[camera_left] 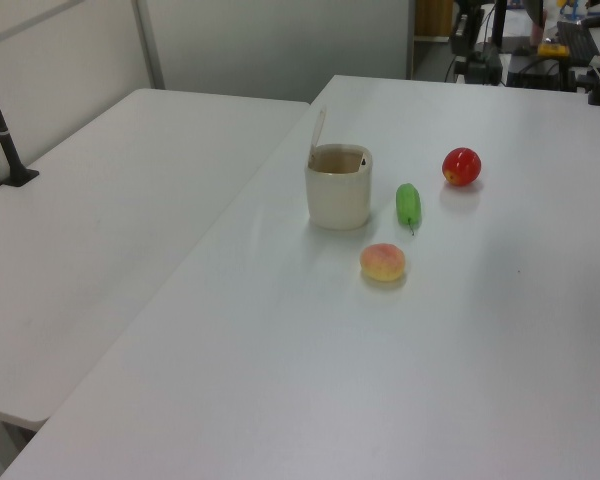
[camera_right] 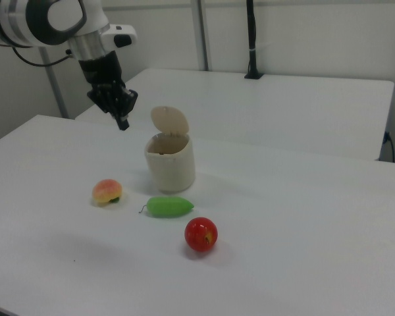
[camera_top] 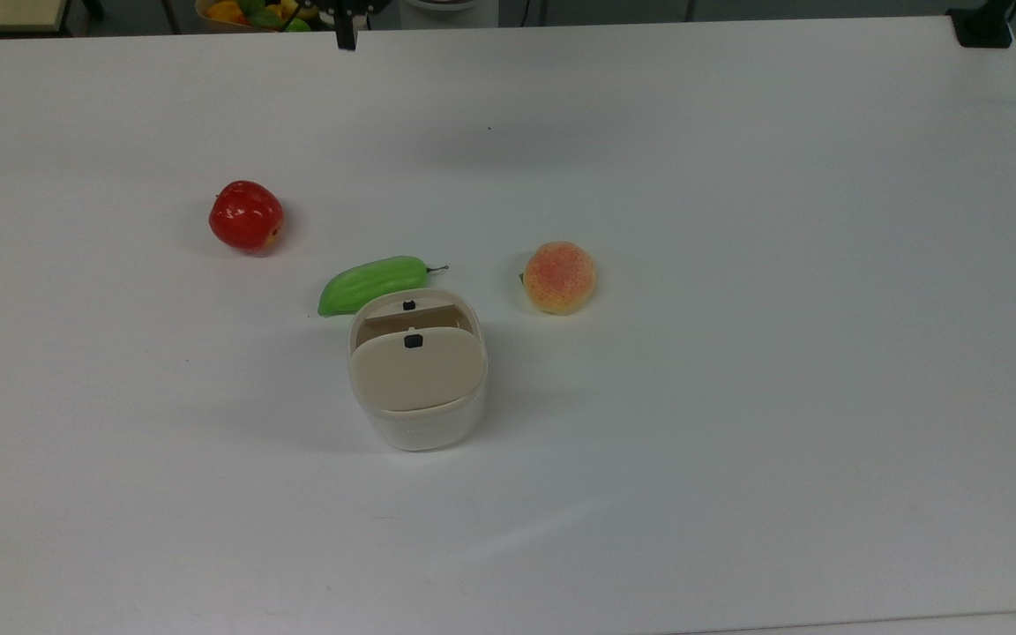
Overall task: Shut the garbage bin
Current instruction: 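Move the gripper down toward the open lid of the cream bin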
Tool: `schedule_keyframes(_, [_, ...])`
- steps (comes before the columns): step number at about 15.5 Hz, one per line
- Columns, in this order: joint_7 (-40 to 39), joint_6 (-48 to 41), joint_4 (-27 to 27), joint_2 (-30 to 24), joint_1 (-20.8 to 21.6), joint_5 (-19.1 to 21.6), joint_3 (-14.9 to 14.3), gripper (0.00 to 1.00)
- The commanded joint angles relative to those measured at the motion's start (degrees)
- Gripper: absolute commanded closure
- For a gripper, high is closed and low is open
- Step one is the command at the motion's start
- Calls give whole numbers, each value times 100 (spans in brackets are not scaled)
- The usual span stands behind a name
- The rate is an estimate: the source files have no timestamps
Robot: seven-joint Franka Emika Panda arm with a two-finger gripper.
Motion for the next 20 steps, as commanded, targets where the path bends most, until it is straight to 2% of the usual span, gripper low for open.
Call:
schedule_keyframes(1, [4,905,302,327,37,21,14,100])
schedule_keyframes(6, [57,2372,321,704,63,21,40,100])
schedule_keyframes(12, [57,4236,321,1311,98,258,75,100])
schedule_keyframes(20, [92,5591,312,1866,362,258,75,100])
